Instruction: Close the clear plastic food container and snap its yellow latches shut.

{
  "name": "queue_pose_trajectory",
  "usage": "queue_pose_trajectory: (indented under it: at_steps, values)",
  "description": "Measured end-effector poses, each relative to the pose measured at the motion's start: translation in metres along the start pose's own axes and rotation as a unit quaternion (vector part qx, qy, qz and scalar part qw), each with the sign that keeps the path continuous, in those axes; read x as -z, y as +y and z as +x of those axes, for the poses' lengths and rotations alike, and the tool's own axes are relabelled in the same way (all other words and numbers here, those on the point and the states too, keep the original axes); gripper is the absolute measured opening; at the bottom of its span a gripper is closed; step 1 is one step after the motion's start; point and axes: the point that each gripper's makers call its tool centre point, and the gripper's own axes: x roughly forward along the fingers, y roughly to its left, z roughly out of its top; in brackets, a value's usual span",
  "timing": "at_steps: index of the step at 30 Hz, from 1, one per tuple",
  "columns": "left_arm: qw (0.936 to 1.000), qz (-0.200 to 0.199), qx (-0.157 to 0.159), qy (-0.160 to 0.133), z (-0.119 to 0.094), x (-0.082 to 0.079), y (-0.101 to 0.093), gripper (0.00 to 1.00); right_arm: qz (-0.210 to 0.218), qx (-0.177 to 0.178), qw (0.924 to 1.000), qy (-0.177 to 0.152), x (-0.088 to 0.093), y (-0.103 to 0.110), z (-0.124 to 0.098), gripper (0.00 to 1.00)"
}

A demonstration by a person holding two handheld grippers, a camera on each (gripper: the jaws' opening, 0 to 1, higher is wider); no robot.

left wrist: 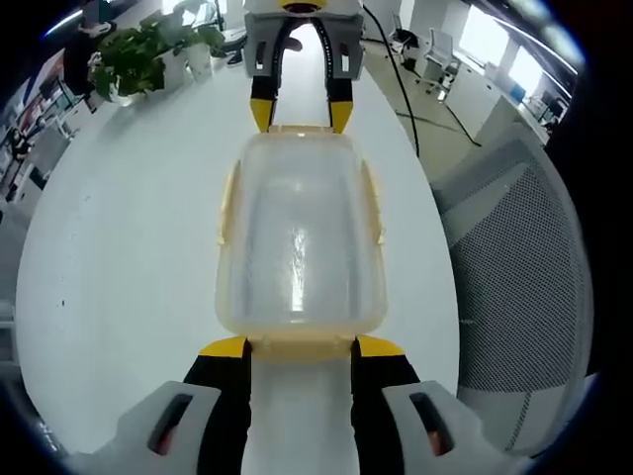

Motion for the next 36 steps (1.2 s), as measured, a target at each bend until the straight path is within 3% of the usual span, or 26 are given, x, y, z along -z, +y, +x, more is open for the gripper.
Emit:
queue_pose_trajectory:
  at_steps: [16,25,28,36]
  values:
    - [0.9999,0.010,-0.002,-0.010,0.000,0.000,0.000,0.39,-0.003,0.007,1.0000,0.001,0.001,0.000,-0.001,0.40]
    - [0.9996,0.023,-0.007,0.011,0.001,0.008,0.002,0.39,0.006,0.013,0.9999,-0.001,0.003,-0.004,-0.003,0.38]
    - [0.9992,0.031,-0.009,0.022,0.001,0.013,0.004,0.34,0.009,0.014,0.9999,-0.001,0.005,-0.005,-0.003,0.38]
    - [0.9996,0.017,-0.006,0.020,-0.002,0.016,0.003,0.32,0.011,0.015,0.9998,0.001,0.005,-0.005,-0.002,0.38]
